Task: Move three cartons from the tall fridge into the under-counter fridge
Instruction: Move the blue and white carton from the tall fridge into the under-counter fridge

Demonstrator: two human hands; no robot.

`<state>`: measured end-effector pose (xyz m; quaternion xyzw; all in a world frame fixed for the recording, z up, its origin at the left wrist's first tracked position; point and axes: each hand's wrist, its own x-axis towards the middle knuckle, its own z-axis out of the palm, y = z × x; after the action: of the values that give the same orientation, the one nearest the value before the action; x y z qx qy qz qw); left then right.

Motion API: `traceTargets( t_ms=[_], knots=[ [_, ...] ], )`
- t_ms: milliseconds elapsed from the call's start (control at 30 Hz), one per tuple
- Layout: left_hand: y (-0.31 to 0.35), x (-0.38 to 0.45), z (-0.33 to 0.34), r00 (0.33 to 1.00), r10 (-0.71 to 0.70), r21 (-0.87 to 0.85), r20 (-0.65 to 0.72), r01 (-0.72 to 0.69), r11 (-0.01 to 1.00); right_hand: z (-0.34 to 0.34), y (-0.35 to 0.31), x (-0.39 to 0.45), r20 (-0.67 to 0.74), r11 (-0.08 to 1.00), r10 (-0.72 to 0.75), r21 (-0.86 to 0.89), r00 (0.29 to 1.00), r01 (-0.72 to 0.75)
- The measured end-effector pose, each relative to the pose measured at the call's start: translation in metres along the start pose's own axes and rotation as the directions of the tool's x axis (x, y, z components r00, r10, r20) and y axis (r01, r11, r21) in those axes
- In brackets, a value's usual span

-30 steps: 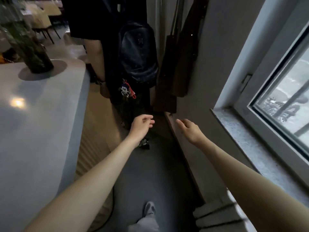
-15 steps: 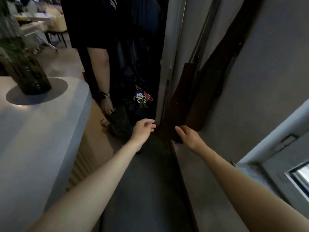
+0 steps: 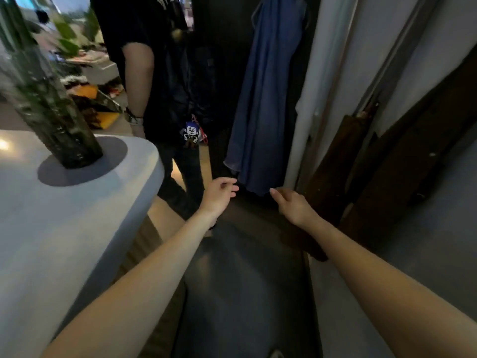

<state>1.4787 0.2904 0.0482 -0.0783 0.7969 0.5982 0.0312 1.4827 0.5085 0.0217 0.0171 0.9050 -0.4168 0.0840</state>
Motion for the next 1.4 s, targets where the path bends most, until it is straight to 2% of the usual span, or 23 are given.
traceTargets(
  t_ms=[233,467,700,967,1200,1400],
  knots=[
    [0.021,0.075,0.01,0.993,-0.038,-0.001,-0.109,0.038,0.999,-0.029,0.003,0.104,0.045,0.999,-0.039,0.0,0.998,0.039],
    [0.03,0.153,0.042,0.995,-0.051,0.034,-0.086,0.054,0.998,-0.047,0.016,0.177,0.04,0.999,0.018,-0.046,0.999,-0.016],
    [0.034,0.247,0.057,0.998,-0.042,-0.01,0.056,0.043,0.999,-0.061,0.019,0.244,-0.028,0.994,0.103,-0.025,0.994,-0.104],
    [0.063,0.357,0.067,0.968,0.024,-0.053,0.25,-0.011,0.999,-0.088,0.014,0.306,-0.185,0.985,0.173,0.026,0.967,-0.171],
    [0.079,0.442,0.106,0.901,0.069,-0.057,0.429,-0.049,0.997,-0.107,0.027,0.354,-0.282,0.96,0.278,0.102,0.918,-0.26],
    [0.102,0.507,0.153,0.853,0.131,-0.019,0.506,-0.141,0.99,-0.132,0.041,0.396,-0.373,0.942,0.332,0.18,0.866,-0.283]
  ],
)
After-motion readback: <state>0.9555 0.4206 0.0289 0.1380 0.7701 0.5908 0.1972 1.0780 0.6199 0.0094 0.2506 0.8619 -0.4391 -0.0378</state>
